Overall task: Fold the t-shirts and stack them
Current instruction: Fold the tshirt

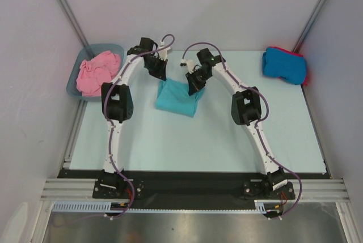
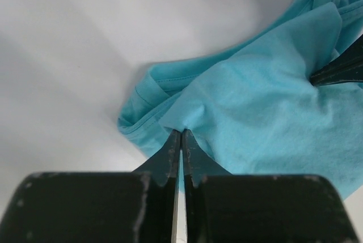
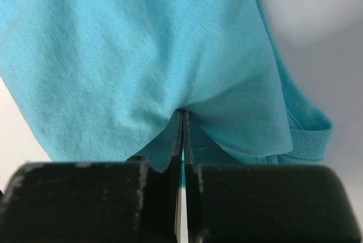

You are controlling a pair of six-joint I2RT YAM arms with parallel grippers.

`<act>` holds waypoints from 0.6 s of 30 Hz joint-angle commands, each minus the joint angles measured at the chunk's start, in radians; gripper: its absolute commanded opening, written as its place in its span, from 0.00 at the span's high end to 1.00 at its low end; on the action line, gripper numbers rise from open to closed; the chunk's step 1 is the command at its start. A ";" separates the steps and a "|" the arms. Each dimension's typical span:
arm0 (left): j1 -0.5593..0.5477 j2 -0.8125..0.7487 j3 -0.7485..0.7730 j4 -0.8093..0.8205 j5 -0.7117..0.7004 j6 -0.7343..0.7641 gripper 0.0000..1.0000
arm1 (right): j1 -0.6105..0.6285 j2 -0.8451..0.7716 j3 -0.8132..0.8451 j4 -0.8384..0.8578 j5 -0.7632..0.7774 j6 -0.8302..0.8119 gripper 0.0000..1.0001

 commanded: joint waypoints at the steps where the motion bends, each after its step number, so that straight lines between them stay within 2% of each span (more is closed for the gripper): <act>1: 0.005 0.003 0.046 0.021 -0.031 0.035 0.94 | 0.017 -0.045 -0.006 -0.009 0.004 -0.011 1.00; 2: 0.005 0.003 0.048 0.021 -0.034 0.046 0.85 | 0.018 -0.048 -0.004 -0.009 0.008 -0.012 1.00; 4: 0.004 0.005 0.048 0.021 -0.058 0.054 0.79 | 0.018 -0.048 -0.004 -0.007 0.010 -0.014 1.00; 5: 0.004 0.005 0.046 0.019 -0.066 0.062 0.67 | 0.017 -0.050 -0.003 -0.009 0.015 -0.015 1.00; 6: 0.002 0.003 0.042 0.019 -0.080 0.071 0.61 | 0.020 -0.053 -0.003 -0.007 0.016 -0.015 1.00; 12: -0.027 -0.001 0.006 0.012 -0.213 0.143 0.64 | 0.020 -0.100 -0.073 0.035 0.030 -0.018 1.00; 16: -0.027 -0.029 -0.011 0.010 -0.173 0.151 0.61 | 0.027 -0.145 -0.156 0.095 0.048 -0.026 1.00; 18: -0.027 -0.044 -0.027 -0.005 -0.117 0.163 0.54 | 0.029 -0.145 -0.162 0.094 0.051 -0.024 1.00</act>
